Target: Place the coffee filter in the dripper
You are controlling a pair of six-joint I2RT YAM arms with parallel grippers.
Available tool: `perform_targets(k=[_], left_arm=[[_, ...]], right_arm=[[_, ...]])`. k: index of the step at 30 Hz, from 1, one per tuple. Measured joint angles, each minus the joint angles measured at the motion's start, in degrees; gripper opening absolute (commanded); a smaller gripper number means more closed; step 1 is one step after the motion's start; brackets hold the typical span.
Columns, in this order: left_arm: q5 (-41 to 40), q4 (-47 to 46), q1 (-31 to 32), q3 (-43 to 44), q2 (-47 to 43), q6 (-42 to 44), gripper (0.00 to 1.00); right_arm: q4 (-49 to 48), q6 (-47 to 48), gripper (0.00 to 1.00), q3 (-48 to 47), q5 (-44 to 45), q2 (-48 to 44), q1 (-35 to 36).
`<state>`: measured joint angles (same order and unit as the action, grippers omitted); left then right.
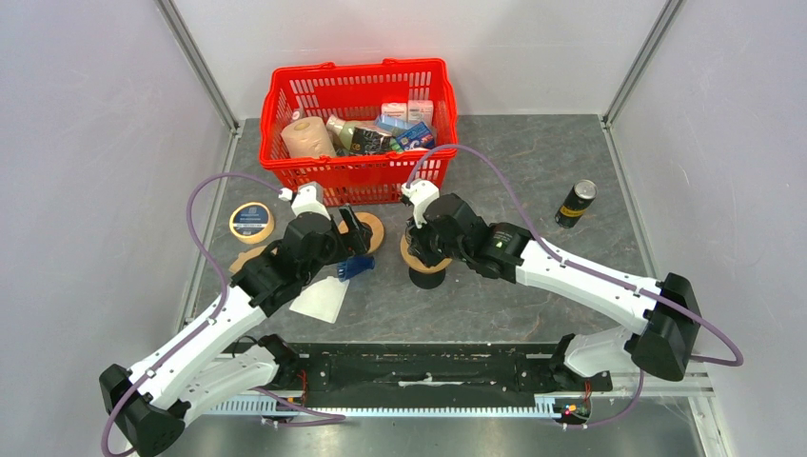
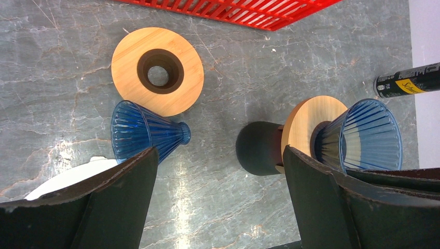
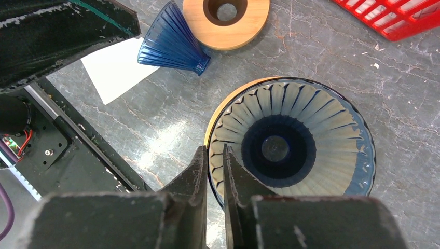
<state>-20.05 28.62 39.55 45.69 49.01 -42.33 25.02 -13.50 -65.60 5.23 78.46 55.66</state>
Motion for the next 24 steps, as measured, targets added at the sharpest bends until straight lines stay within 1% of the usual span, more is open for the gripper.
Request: perform_targets(k=[3, 5, 11, 17, 21, 24], left_arm=[[-0.02, 0.04, 0.00, 0.00, -0.04, 0.00, 0.96], [-0.02, 0.04, 0.00, 0.00, -0.04, 0.00, 0.96], [-0.02, 0.09, 0.00, 0.26, -0.24, 0.00, 0.96], [0.00, 0.07, 0.00, 0.35, -0.76, 0.00, 0.96], [0.00, 0.07, 0.00, 0.35, -1.20, 0.00, 0.96], [0.00, 0.07, 0.00, 0.35, -1.68, 0.00, 0.96]], right_arm=[[1.25, -0.04, 0.20, -0.96, 0.13, 0.42, 0.02], [2.23, -0.07, 0.26, -1.77, 0.17, 0.85, 0.02], [5.79, -0.59, 0.31, -3.28, 0.50, 1.68, 0.02], [9.55, -0.39, 0.33, -4.76, 1.70, 2.34, 0.02], [11.91, 0.00, 0.39, -5.88, 2.40, 2.84, 0.11], [13.90, 0.09, 0.40, -6.25, 2.78, 3.65, 0.11]])
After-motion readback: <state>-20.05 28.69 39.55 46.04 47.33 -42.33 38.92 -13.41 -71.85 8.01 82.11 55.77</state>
